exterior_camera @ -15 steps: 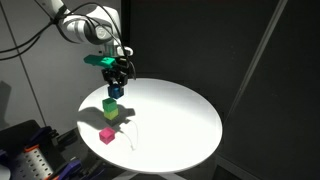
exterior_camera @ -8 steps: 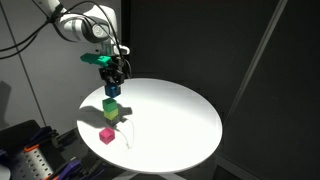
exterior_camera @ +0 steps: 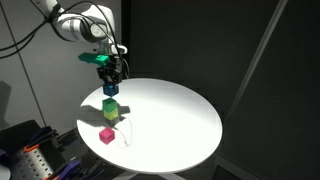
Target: Put the blue toy block on top of the tree stacked toy blocks
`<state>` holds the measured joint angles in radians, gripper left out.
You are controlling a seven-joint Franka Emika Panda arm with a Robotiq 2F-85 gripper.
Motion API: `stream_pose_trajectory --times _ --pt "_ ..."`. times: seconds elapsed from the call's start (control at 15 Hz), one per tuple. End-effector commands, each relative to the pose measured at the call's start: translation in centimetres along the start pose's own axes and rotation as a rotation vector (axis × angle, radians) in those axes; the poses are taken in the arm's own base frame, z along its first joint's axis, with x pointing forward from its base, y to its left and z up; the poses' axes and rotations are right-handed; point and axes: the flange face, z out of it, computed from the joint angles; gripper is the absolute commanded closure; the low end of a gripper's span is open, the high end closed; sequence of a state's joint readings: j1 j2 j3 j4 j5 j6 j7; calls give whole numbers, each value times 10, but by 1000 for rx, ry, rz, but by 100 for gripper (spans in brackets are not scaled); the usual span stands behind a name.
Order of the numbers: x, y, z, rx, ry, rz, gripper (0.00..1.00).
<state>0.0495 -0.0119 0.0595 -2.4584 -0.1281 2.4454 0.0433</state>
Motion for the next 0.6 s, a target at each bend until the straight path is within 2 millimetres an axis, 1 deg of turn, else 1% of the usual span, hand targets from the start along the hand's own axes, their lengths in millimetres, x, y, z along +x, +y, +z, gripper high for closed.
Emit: stream_pose_trajectory --times 0.0,0.2,0.53 --pt "4 -10 -4 3 5 -4 69" --pt "6 -15 0 7 9 -20 69" --pt "7 -16 7 5 12 -33 69"
